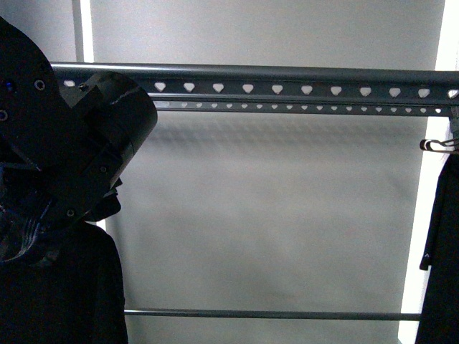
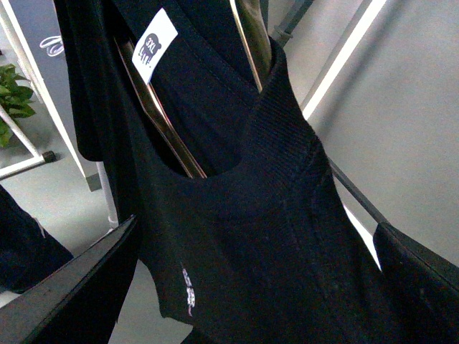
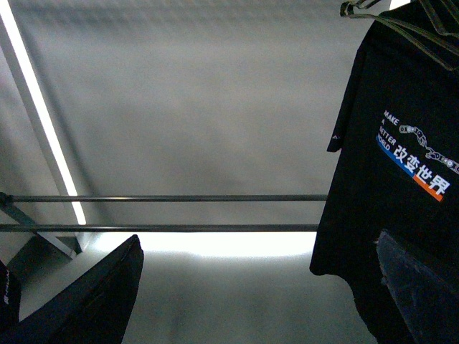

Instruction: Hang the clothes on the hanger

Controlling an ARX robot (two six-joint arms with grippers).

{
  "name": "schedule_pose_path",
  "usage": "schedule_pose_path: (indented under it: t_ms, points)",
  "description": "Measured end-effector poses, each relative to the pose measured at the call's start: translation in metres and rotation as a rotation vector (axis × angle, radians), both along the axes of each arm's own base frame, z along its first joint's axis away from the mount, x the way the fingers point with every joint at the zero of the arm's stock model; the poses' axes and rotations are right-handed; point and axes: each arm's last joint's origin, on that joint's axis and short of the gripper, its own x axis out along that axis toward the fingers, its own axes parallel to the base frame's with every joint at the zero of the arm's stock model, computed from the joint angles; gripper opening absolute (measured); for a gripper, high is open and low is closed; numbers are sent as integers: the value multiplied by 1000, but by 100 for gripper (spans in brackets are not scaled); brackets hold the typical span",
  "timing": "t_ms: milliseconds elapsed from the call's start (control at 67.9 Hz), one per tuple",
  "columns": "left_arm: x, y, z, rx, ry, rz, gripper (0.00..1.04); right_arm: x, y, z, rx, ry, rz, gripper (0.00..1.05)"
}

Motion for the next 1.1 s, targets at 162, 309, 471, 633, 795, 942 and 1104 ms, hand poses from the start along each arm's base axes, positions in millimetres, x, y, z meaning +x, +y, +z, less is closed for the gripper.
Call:
schedule_pose_path:
  t_ms: [162, 309, 471, 633, 795, 942, 1104]
  points:
    - [15, 3, 6, 6, -39, -3, 98, 0, 0, 0, 0, 0, 0, 97]
    - [18, 8, 5, 7, -20, -15, 98, 0, 0, 0, 0, 0, 0, 97]
    - [19, 8, 6, 19, -4, -37, 72, 0, 0, 0, 0, 0, 0, 97]
    - [19, 9, 6, 22, 14, -59, 48, 0, 0, 0, 0, 0, 0, 97]
    - [29, 15, 4, 21, 11, -46, 23, 0, 0, 0, 0, 0, 0, 97]
    - [36, 20, 0, 2, 1, -27, 4, 0, 0, 0, 0, 0, 0, 97]
    - [30, 23, 5, -28, -50, -136, 4, 0, 0, 0, 0, 0, 0, 97]
